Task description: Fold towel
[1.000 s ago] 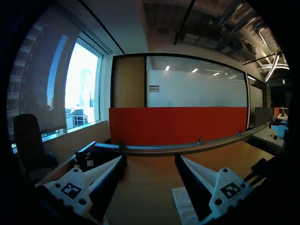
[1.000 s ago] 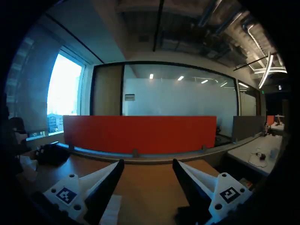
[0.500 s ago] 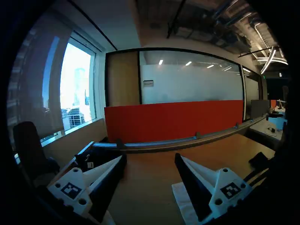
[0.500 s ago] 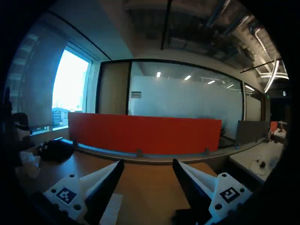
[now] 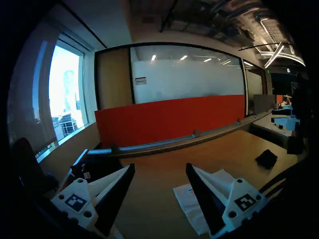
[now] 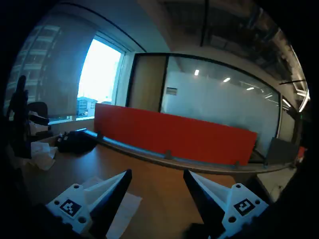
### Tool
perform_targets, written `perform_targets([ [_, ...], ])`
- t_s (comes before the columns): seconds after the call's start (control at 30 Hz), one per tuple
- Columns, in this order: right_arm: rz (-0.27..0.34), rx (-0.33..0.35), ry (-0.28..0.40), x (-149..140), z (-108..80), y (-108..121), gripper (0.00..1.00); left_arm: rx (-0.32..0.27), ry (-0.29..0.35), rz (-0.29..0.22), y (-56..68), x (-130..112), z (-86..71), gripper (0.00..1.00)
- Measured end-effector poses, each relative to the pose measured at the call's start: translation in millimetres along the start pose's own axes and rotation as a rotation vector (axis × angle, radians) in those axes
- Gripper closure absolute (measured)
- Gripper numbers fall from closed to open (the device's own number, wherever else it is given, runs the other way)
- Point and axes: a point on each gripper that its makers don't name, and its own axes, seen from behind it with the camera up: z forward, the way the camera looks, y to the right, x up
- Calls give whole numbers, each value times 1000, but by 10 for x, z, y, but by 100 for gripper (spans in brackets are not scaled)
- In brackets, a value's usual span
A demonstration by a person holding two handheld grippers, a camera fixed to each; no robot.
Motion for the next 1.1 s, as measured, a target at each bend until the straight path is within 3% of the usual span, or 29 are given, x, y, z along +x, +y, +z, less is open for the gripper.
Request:
perform_targets([
  [0.3,-38,154,-84,-140,-4,-244,0,-133,-68,44,267,-151,26,5],
  [0.57,-38,200,-125,-276,12,-322,0,-168,-98,78,362,-283,64,5],
  [1.1,-57,262,-219,-884,43,-477,0,-218,-184,93,636,-885,149,5],
])
